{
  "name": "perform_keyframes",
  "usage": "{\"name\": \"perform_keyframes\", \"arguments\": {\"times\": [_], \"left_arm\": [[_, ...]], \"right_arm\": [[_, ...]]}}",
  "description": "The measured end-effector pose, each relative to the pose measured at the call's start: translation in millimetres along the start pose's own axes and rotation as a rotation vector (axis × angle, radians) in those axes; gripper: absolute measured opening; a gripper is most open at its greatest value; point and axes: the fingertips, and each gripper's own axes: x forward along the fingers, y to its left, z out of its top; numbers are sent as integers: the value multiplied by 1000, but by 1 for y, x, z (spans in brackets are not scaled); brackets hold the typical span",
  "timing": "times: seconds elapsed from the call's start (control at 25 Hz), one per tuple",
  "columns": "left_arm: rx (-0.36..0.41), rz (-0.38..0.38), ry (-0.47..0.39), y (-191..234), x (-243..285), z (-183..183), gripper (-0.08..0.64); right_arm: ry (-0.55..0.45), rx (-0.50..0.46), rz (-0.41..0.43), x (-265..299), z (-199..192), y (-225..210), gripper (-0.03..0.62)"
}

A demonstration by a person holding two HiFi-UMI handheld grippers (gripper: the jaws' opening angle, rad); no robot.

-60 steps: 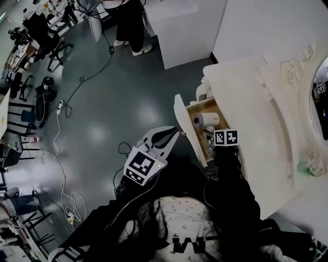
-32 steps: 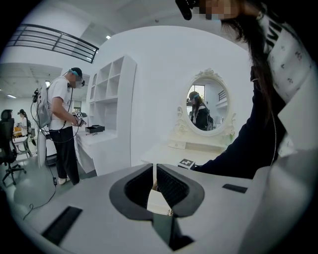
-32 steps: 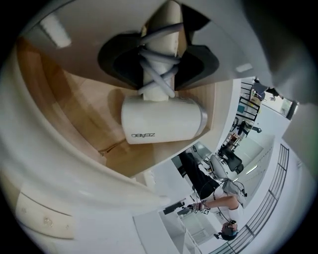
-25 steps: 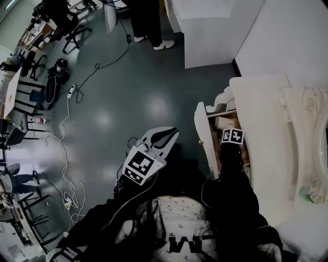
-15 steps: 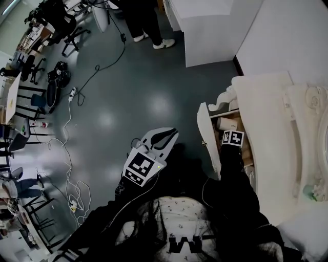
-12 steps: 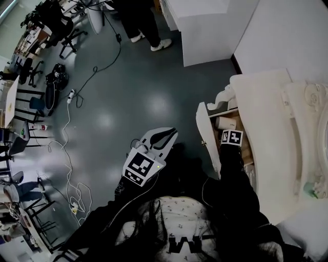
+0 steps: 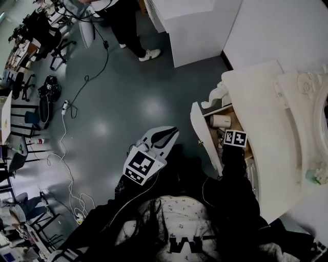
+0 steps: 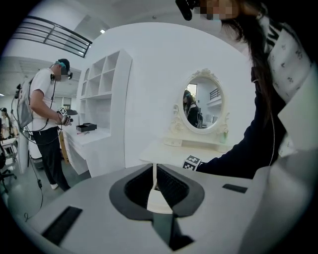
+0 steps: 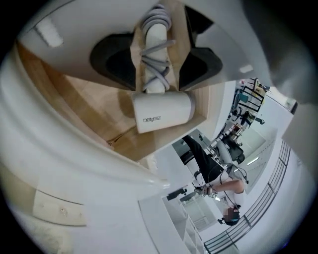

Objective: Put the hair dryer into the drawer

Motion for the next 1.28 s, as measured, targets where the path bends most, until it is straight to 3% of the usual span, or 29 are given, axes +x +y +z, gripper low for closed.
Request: {"name": "perform_keyframes", "arguments": {"times": [0.4, 0.8, 1.08, 1.28], "left_arm": [[37, -123, -13, -7, 16, 9, 2], [90, -264, -26, -6, 23, 13, 2], [148, -409, -42, -10, 32, 21, 2], [189, -528, -45, -19, 38, 24, 2]], "right_arm": [[-246, 40, 45, -85, 21, 26, 268], [-564, 46, 144, -191, 52, 110, 267], [-654, 87, 136, -218, 37, 162, 262], [-709, 139, 87, -226, 22, 185, 191]]}}
